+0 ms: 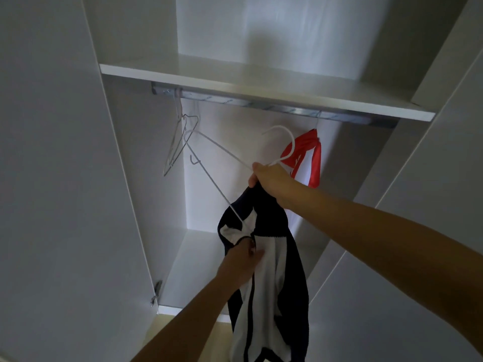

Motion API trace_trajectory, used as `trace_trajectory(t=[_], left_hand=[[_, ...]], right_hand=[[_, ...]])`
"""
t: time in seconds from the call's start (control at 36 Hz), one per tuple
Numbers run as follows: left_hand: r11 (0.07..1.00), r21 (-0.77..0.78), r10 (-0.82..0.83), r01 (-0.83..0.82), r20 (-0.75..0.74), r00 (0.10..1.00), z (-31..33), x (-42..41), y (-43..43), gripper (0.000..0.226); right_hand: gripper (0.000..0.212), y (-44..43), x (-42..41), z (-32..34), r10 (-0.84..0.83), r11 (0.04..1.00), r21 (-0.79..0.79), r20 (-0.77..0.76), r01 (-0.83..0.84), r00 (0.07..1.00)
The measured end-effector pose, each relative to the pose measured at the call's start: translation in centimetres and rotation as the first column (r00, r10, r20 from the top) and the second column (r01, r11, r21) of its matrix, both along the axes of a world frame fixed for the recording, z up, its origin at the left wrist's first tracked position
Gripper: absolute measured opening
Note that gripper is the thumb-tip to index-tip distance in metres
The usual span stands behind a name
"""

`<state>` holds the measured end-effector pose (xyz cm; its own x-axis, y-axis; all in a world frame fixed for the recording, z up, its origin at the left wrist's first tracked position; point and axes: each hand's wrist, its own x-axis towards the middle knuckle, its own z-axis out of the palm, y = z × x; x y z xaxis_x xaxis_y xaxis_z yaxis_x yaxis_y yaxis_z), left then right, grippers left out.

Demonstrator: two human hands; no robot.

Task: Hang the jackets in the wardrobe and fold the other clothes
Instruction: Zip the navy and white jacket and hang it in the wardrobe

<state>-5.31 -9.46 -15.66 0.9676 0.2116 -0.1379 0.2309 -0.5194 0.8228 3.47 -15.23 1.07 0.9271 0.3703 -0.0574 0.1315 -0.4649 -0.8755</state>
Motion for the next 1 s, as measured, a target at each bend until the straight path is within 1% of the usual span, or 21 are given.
trace_trajectory(t=[0.11,0.17,0.22,0.25,0.28,0.33,0.39,0.44,0.47,0.5,0.53,0.58,0.64,0.69,0.75,0.83,0.89,0.92,0.94,0.97,1.0], left_hand=[[0.947,0.316,0.002,-0.059,0.177,0.984,-0.5,1.4,-1.0,0.03],[0.916,0.395,-0.023,-0.074,0.235,0.972,-0.8,1.7,-1.2,0.029],[0.903,0.425,-0.03,-0.059,0.2,0.979,-1.7,1.6,-1.2,0.026],[0.906,0.423,-0.033,-0.026,0.132,0.991,-2.5,1.4,-1.0,0.024],[0.918,0.397,-0.033,0.011,0.049,0.998,-3.4,1.1,-1.0,0.024],[0.972,0.231,-0.014,0.032,-0.081,0.997,-5.1,0.2,-0.9,0.025],[0.998,0.053,-0.016,0.023,-0.13,0.991,-5.6,0.3,-1.0,0.025],[0.992,-0.12,0.016,-0.038,-0.18,0.984,-4.5,1.3,-0.7,0.019],[0.959,-0.259,0.061,-0.117,-0.215,0.975,-3.7,2.0,-0.3,0.018],[0.872,-0.443,0.096,-0.209,-0.262,0.96,-2.9,2.5,0.2,0.017],[0.718,-0.636,0.103,-0.282,-0.303,0.947,-2.2,3.0,0.9,0.013],[0.437,-0.845,0.124,-0.309,-0.284,0.951,-1.5,3.7,2.6,0.022],[0.32,-0.905,0.119,-0.28,-0.255,0.96,-1.3,4.5,3.8,0.035],[0.243,-0.933,0.115,-0.266,-0.245,0.963,-1.0,5.3,4.2,0.036],[0.305,-0.912,0.106,-0.274,-0.253,0.962,-0.7,6.2,4.5,0.035],[0.544,-0.794,0.149,-0.272,-0.227,0.962,-0.4,7.6,5.0,0.021],[0.415,-0.857,0.243,-0.306,-0.22,0.945,0.0,8.1,5.9,0.012],[0.31,-0.914,0.25,-0.263,-0.189,0.95,0.4,8.3,6.5,0.015],[0.264,-0.938,0.241,-0.224,-0.16,0.957,0.8,8.5,7.2,0.016],[0.263,-0.944,0.219,-0.197,-0.141,0.966,1.4,8.5,7.6,0.017],[0.322,-0.929,0.188,-0.185,-0.129,0.974,2.0,8.4,8.0,0.021]], right_hand=[[0.052,-1.6,0.6,1.0,-0.051,0.999,0.009,0.029,0.051,0.998],[0.051,-2.5,1.0,1.6,-0.094,0.995,0.017,0.026,0.094,0.995],[0.051,-3.3,1.4,1.9,-0.136,0.99,0.043,0.038,0.134,0.99],[0.051,-3.6,1.7,2.1,-0.15,0.987,0.064,0.045,0.147,0.988],[0.05,-3.9,1.9,2.4,-0.164,0.983,0.087,0.048,0.159,0.985],[0.049,-4.3,2.2,3.0,-0.18,0.977,0.121,0.045,0.173,0.983],[0.049,-4.6,2.5,3.5,-0.173,0.978,0.127,0.042,0.167,0.984],[0.05,-4.7,2.7,3.5,-0.156,0.983,0.109,0.034,0.151,0.987],[0.051,-4.8,2.7,3.3,-0.141,0.986,0.097,0.028,0.137,0.99],[0.052,-4.8,2.8,3.0,-0.123,0.989,0.087,0.022,0.12,0.992],[0.053,-4.9,2.8,2.8,-0.105,0.991,0.082,0.015,0.103,0.994],[0.056,-5.1,3.0,2.4,-0.08,0.993,0.082,0.002,0.08,0.997],[0.06,-5.4,3.2,2.4,-0.055,0.995,0.082,-0.001,0.054,0.999],[0.063,-6.1,3.4,2.6,-0.005,0.997,0.076,0.012,0.004,1.0],[0.065,-7.1,3.7,3.0,0.023,0.997,0.067,0.024,-0.024,0.999],[0.061,-9.0,4.0,3.8,0.038,0.997,0.063,0.001,-0.038,0.999],[0.058,-10.3,4.1,4.2,0.069,0.997,0.033,-0.031,-0.068,0.997],[0.057,-10.9,4.2,4.3,0.093,0.996,0.005,-0.038,-0.093,0.995],[0.057,-11.4,4.2,4.2,0.117,0.993,-0.032,-0.036,-0.118,0.993],[0.057,-11.8,4.2,4.1,0.137,0.988,-0.069,-0.028,-0.138,0.99],[0.058,-12.1,4.3,3.9,0.153,0.984,-0.095,-0.015,-0.153,0.988]])
